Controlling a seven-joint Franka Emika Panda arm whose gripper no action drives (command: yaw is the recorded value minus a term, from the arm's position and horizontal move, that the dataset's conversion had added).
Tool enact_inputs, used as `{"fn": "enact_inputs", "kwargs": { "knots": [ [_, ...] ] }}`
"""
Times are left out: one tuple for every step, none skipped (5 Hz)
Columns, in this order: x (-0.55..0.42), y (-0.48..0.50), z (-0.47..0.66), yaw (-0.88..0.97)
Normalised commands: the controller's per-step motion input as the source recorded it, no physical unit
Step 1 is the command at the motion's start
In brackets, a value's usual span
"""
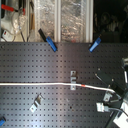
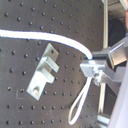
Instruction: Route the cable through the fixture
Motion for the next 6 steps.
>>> {"fn": "enact_inputs", "kwargs": {
  "knots": [
    [-0.262,-0.098,0.29,-0.07],
    [-0.086,0.001,0.03,0.05],
    [-0.037,0.026,0.00,0.00],
    [-0.605,-0.201,0.01,0.05],
    [-0.795,-0.204,-0.05,0.04],
    [-0.019,-0.025,0.00,0.00]
  ]
}}
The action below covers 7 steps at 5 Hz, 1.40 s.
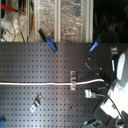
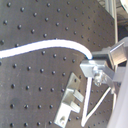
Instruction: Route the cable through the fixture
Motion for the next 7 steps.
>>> {"fn": "enact_inputs", "kwargs": {
  "knots": [
    [-0.425,-0.241,-0.16,0.00],
    [-0.149,-0.125,-0.09,0.00],
    [-0.069,-0.091,0.00,0.00],
    [-0.623,-0.378,-0.19,0.00],
    [0.009,0.011,0.00,0.00],
    [-0.068,-0.089,0.00,0.00],
    [-0.633,-0.659,-0.15,0.00]
  ]
}}
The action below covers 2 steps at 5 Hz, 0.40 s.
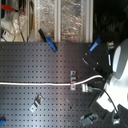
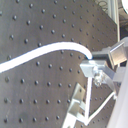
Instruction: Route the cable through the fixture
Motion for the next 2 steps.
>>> {"fn": "enact_inputs", "kwargs": {
  "knots": [
    [-0.017,-0.023,0.00,0.00],
    [-0.122,0.108,0.00,0.04]
  ]
}}
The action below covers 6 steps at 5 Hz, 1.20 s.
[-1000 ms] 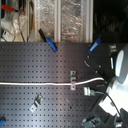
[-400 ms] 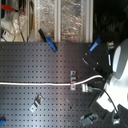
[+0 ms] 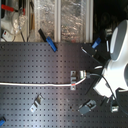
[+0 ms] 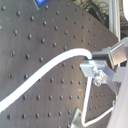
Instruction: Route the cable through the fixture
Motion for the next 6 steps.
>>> {"fn": "enact_inputs", "kwargs": {
  "knots": [
    [0.538,0.293,-0.27,0.11],
    [0.679,0.130,-0.25,0.11],
    [0.045,0.044,0.00,0.00],
    [0.081,0.093,0.00,0.05],
    [0.158,0.156,-0.13,0.06],
    [0.010,0.002,-0.52,0.06]
  ]
}}
